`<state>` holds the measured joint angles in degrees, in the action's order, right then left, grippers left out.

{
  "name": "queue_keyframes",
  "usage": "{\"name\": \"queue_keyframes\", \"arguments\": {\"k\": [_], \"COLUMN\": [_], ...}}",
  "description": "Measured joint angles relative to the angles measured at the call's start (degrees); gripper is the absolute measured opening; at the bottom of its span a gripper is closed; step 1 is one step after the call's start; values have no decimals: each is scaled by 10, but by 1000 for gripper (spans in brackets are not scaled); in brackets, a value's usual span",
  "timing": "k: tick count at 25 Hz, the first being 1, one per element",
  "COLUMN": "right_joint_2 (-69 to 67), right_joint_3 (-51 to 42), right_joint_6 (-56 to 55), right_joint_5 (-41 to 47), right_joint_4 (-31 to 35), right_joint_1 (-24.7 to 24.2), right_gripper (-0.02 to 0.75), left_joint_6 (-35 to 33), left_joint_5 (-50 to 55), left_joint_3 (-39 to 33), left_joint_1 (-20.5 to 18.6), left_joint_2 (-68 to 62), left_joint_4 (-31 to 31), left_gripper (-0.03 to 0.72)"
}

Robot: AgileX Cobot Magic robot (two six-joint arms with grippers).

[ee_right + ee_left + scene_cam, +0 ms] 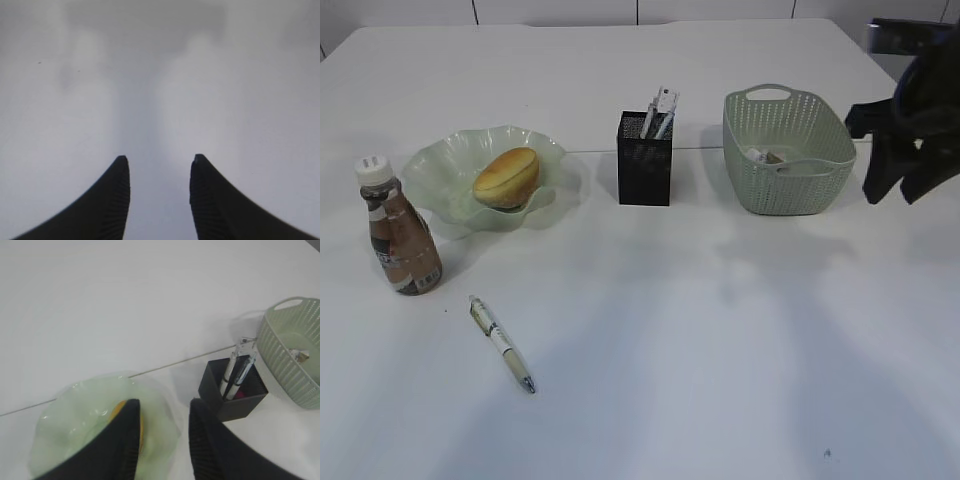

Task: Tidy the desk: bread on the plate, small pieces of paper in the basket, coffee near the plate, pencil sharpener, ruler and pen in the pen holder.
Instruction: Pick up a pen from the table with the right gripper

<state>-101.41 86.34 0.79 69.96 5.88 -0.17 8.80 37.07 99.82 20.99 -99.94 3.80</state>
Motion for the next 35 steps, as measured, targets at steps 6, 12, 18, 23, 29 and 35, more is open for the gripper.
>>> {"name": "queue_keyframes", "arguments": {"k": [6,12,18,23,29,35], "right_joint_2": [1,1,1,-3,-34,-64], "right_joint_3": [0,0,14,64,111,117], "right_joint_6": [0,0,1,0,-8,-11], "right_joint_5": [0,0,2,2,2,3], "right_joint_4": [8,28,47,52,54,73], "right_joint_1": [89,160,207,243,282,289], "right_gripper": [333,334,333,333,333,333], "left_joint_6": [1,2,6,19,27,36], "left_joint_5": [101,182,260,331,350,351], "left_joint_3": [0,0,0,0,0,1], "left_joint_1": [-15,-28,-34,-35,-35,-82], "left_joint_2": [58,101,134,153,173,208], "left_joint_4": [5,28,37,54,75,84], "left_gripper": [237,239,240,243,244,244]}}
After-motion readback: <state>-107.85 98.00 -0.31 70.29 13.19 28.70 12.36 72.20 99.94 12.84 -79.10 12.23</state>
